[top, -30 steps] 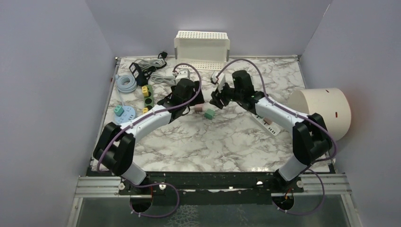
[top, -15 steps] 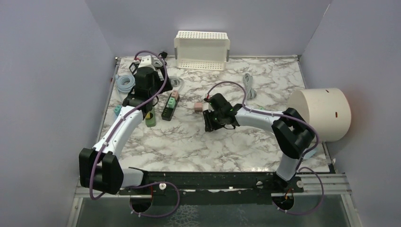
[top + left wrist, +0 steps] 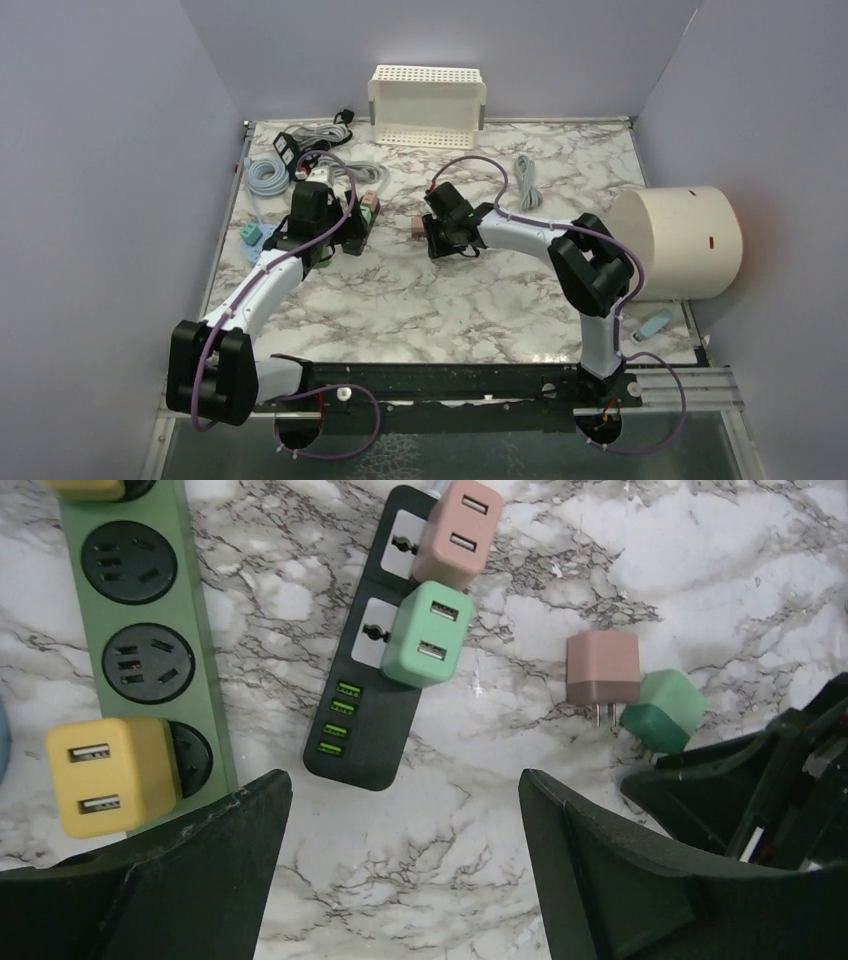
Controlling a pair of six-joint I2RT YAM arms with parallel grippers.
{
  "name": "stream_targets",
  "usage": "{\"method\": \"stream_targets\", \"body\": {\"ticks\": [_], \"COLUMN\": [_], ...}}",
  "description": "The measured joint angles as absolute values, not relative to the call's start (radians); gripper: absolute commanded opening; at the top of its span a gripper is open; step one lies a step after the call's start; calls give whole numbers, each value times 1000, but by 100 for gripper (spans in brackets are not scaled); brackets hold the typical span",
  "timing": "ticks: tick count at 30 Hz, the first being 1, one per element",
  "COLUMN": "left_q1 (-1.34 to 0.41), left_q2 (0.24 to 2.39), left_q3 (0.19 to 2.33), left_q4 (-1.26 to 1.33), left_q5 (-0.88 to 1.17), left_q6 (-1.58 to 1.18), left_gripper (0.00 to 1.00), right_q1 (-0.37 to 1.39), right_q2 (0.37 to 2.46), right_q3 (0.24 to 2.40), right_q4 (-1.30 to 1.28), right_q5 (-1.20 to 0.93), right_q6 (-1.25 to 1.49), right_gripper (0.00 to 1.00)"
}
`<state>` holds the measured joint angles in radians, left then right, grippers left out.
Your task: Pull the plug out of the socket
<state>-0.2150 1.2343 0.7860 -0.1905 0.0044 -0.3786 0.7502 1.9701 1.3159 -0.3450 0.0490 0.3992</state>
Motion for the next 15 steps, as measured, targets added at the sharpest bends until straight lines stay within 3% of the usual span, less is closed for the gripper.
{"method": "stream_targets", "body": {"ticks": [15], "left_q1": [-215], "left_q2": [1225], "left_q3": [768], "left_q4": [-160], "left_q5": [106], "left_q6": [-430], "left_gripper": [85], "right_q1": [698], "right_q2": [2018], "right_q3": [1393], "right_q4": [-393], "right_q5": [146], "right_q6": [390], "right_gripper": [43]}}
